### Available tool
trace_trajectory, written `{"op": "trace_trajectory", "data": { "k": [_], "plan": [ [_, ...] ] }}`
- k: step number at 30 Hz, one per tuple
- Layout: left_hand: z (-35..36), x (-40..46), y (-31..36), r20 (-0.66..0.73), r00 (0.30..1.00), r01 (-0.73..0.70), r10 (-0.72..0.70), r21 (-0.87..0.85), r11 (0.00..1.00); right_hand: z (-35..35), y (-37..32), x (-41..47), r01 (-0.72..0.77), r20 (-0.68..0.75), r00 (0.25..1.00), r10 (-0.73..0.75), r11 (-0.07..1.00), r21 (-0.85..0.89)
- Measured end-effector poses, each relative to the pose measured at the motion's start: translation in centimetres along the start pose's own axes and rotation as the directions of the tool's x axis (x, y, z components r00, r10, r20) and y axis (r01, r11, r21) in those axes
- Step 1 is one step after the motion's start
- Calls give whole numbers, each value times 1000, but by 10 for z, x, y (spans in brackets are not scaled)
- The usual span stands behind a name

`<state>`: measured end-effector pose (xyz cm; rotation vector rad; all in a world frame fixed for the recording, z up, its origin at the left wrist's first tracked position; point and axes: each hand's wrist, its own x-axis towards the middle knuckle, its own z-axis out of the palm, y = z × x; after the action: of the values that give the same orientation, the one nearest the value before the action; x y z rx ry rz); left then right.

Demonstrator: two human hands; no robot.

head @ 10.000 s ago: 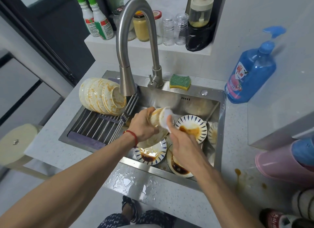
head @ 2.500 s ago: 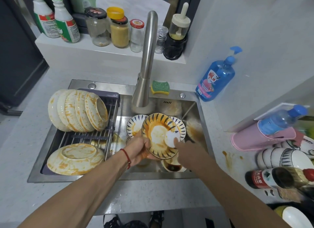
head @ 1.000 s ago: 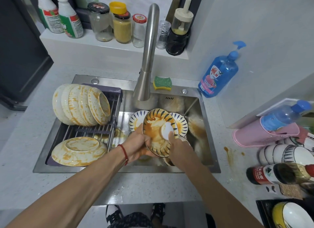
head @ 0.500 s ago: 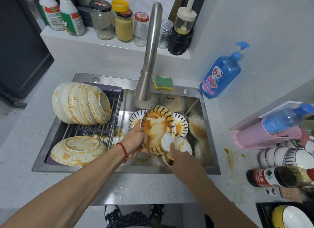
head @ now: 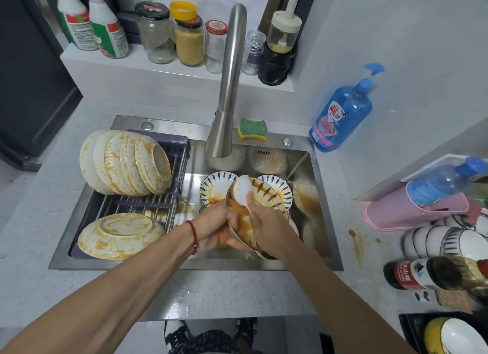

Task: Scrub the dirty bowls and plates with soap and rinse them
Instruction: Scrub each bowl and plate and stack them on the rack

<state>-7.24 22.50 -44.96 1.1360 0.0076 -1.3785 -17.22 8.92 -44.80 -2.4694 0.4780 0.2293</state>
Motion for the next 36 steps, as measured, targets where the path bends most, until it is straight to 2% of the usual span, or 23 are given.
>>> {"op": "trace_trajectory", "data": {
  "k": [2,6,9,11,15,18,20,22,26,28,30,32,34,36],
  "plan": [
    [-8,1,4,-20,1000,19,-20,-14,1000,-8,5,-8,102,80,992,-99,994,-37],
    [-9,-1,1,26,998,54,-53,-28,998,-34,16,6,-16,38,999,29,954,-300],
    [-5,2,4,10,999,36,-36,-47,998,-27,-9,0,53,78,996,-36,972,-227],
    [-7,1,8,-2,1000,19,-20,-136,991,-24,-19,-8,111,138,987,-81,969,-220],
    [-14,1,13,-68,997,-36,23,-203,978,-30,-11,-23,161,291,954,-71,941,-297],
    [-13,3,9,-173,984,-68,46,-123,990,-42,8,-36,166,391,920,9,896,-413],
    [-8,5,5,-211,974,-100,87,-50,994,-52,28,-27,67,312,944,107,865,-497],
    [0,5,5,-240,964,-118,112,-8,993,-51,31,-21,22,249,961,122,862,-506],
    [3,5,11,-267,952,-129,150,93,987,-31,15,-35,65,354,930,100,903,-424],
    [8,3,11,-250,956,-127,155,126,984,-39,28,-16,-27,243,957,161,878,-478],
    [13,1,9,-257,952,-137,168,134,981,-39,36,-1,-102,143,972,186,883,-457],
    [11,3,10,-278,942,-158,189,131,979,-30,26,-5,-69,165,974,158,892,-446],
    [4,4,15,-314,926,-170,208,143,975,-19,17,-25,-5,272,954,126,914,-406],
    [-1,5,15,-316,928,-159,196,138,978,-16,19,-33,-52,242,958,152,926,-375]
  ]
}}
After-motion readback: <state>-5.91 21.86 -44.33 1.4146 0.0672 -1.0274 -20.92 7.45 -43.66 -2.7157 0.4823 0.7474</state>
